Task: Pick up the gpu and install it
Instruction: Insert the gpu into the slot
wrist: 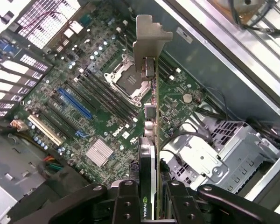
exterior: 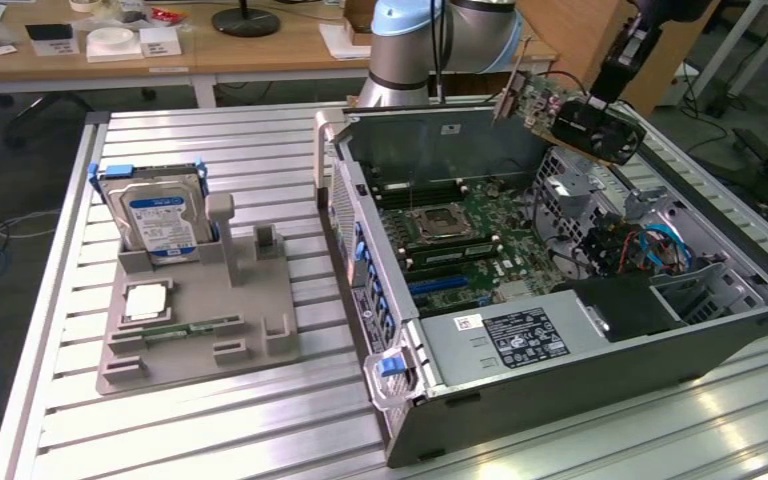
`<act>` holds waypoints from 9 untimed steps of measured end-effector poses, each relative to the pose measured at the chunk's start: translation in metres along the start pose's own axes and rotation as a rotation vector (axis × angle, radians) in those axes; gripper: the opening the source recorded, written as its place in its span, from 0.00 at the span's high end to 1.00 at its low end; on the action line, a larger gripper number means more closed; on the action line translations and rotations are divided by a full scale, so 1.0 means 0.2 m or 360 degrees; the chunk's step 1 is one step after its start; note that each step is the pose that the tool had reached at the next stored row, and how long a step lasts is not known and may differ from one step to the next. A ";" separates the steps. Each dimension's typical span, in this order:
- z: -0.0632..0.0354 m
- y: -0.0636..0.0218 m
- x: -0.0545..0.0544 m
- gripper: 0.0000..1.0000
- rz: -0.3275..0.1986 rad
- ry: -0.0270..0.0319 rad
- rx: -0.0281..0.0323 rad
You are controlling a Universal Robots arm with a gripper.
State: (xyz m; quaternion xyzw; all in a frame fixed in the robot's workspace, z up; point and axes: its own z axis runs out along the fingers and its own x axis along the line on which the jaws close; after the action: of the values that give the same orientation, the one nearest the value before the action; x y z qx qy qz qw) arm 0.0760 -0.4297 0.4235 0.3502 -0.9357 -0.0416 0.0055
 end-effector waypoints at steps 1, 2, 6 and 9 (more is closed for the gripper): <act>0.000 0.000 0.00 0.74 -0.0016 0.00013 -0.00004; 0.000 0.000 0.00 0.74 -0.0031 0.00027 -0.00007; 0.000 0.001 0.00 0.74 -0.0093 0.00076 -0.00018; 0.000 0.001 0.00 0.74 -0.0144 0.00119 -0.00028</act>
State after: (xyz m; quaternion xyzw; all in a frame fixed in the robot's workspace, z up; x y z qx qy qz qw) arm 0.0757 -0.4297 0.4235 0.3924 -0.9188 -0.0413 0.0074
